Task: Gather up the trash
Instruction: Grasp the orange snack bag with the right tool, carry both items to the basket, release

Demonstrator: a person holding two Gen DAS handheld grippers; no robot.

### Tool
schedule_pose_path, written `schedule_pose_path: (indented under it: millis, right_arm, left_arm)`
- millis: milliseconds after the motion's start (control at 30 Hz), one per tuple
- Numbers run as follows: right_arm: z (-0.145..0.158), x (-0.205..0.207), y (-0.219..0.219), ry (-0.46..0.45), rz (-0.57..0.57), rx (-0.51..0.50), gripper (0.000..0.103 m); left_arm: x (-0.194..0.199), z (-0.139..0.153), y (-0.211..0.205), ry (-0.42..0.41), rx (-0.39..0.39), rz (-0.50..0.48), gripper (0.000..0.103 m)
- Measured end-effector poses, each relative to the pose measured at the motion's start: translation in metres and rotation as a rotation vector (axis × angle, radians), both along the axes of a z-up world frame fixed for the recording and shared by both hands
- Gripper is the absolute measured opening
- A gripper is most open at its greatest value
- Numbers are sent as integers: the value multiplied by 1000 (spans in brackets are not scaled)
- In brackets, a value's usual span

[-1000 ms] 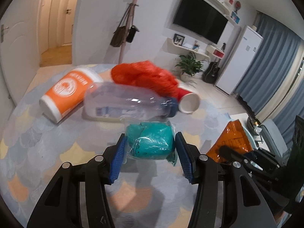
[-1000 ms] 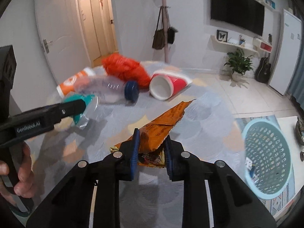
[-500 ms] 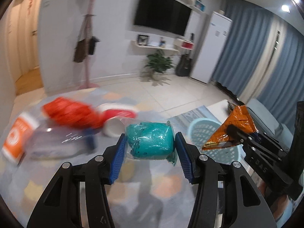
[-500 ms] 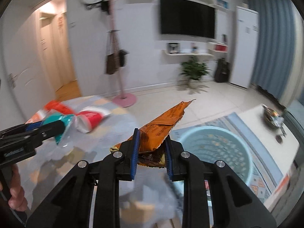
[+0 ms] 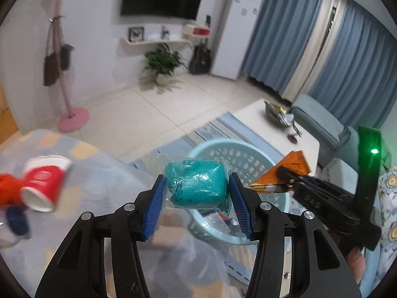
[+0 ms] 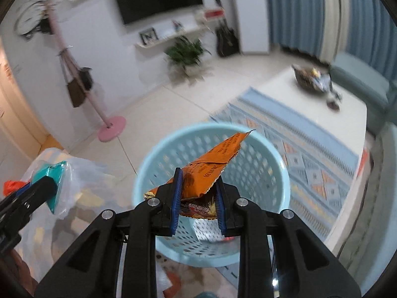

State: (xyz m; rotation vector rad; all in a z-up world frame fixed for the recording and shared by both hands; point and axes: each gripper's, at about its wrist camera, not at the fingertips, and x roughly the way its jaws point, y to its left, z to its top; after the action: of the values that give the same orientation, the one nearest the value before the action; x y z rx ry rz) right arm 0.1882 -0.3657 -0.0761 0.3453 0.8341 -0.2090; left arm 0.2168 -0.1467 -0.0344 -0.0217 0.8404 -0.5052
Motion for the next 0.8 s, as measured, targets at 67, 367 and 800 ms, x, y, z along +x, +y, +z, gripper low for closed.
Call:
schedule_pose_path:
  millis: [67, 367, 800]
  right_arm:
    - [-14, 3, -7, 31, -22, 5, 21]
    - [-64, 10, -29, 135, -79, 56, 26]
    - [-60, -1, -39, 92, -90, 76, 63]
  left_arm:
    - [5, -10, -11, 31, 1, -18, 50]
    - [30, -50, -46, 152, -13, -59, 50]
    - [33, -55, -39, 171, -94, -19, 88]
